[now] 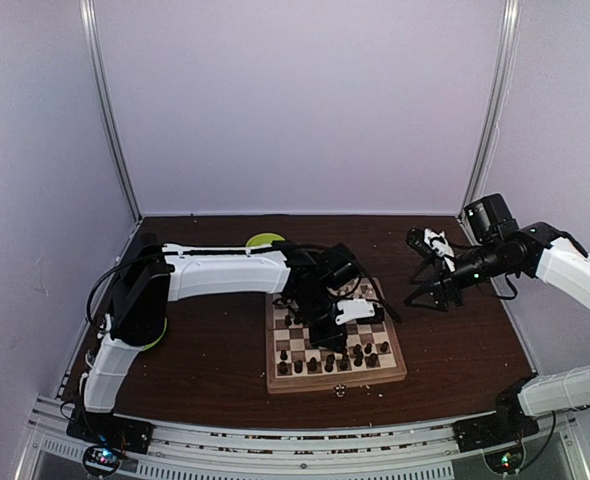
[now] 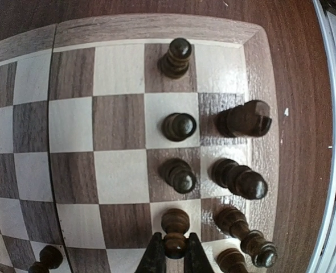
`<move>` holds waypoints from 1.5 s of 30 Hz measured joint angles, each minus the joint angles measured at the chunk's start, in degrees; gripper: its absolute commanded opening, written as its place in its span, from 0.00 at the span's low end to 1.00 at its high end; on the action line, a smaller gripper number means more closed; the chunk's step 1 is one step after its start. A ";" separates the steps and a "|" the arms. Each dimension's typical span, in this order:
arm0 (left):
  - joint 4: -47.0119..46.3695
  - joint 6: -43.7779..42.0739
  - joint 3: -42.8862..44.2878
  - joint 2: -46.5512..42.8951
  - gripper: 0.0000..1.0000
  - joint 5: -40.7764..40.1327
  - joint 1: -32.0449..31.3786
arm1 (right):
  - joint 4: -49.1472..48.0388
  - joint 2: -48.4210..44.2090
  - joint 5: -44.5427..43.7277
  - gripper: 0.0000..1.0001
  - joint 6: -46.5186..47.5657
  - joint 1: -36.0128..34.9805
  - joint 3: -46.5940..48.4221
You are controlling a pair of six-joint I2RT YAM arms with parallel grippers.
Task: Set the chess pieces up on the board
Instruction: Place the pawn on d7, then pick up the pawn from the chessboard.
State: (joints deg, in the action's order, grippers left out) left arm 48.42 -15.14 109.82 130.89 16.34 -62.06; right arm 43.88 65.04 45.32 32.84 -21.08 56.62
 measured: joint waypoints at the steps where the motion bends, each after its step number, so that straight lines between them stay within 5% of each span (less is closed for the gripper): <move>1: 0.13 -0.04 0.26 0.37 0.06 0.04 -0.07 | 0.00 0.00 0.00 0.61 0.02 0.00 0.00; 14: 1.20 -1.16 0.61 0.70 0.20 0.37 -0.44 | 0.04 0.13 0.00 0.61 0.26 0.00 0.00; 29: 1.16 -1.46 0.00 0.13 0.22 -1.68 -0.68 | 0.33 0.28 0.00 0.61 0.31 0.00 0.00; 45: -0.68 -0.79 -6.12 -19.67 0.26 -7.17 3.28 | 0.50 0.57 -0.26 0.61 0.37 0.00 0.00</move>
State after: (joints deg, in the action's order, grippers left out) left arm 47.75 -15.92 103.70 111.22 9.17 -58.78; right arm 44.38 65.60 45.06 33.21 -21.08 56.62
